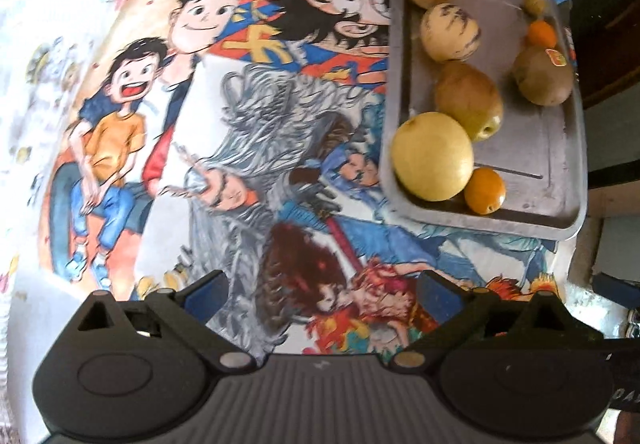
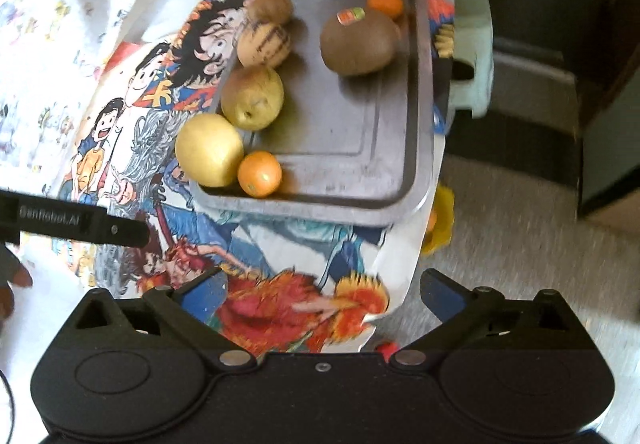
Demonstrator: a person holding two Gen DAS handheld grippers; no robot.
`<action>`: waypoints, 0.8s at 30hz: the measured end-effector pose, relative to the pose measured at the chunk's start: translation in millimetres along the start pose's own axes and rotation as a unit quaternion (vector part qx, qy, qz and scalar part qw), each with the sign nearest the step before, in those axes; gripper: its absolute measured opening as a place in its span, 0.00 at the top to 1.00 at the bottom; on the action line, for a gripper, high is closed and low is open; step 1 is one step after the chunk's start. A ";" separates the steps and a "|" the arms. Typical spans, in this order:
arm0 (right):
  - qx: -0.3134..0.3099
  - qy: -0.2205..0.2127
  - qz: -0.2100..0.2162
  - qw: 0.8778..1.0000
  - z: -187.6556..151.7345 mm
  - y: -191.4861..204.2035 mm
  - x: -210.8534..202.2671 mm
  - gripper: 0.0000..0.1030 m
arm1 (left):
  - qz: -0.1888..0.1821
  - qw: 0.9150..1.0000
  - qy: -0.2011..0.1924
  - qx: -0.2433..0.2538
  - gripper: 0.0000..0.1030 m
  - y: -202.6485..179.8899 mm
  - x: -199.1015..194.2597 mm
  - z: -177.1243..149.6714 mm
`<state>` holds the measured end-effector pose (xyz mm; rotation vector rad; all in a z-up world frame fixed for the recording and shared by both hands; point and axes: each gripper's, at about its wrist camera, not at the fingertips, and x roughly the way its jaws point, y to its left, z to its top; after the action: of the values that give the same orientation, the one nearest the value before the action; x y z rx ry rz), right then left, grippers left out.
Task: Organize fruits
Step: 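Move both open tools toward the small fruits by the wall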
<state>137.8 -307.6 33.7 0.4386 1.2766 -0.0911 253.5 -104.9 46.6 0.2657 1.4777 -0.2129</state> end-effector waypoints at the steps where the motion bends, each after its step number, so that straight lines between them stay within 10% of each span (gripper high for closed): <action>1: 0.003 0.004 0.002 1.000 0.0 0.5 -1.7 0.01 | 0.002 1.000 0.000 -0.004 0.01 2.6 -2.0 -0.8; 24: -0.047 -0.024 0.026 0.998 43.6 57.7 -33.2 0.01 | 0.025 0.997 -0.069 -0.039 0.01 63.8 -55.4 32.0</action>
<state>184.9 -276.6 89.9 0.3855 1.2153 0.0028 298.5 -55.1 107.0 0.2198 1.3371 -0.1314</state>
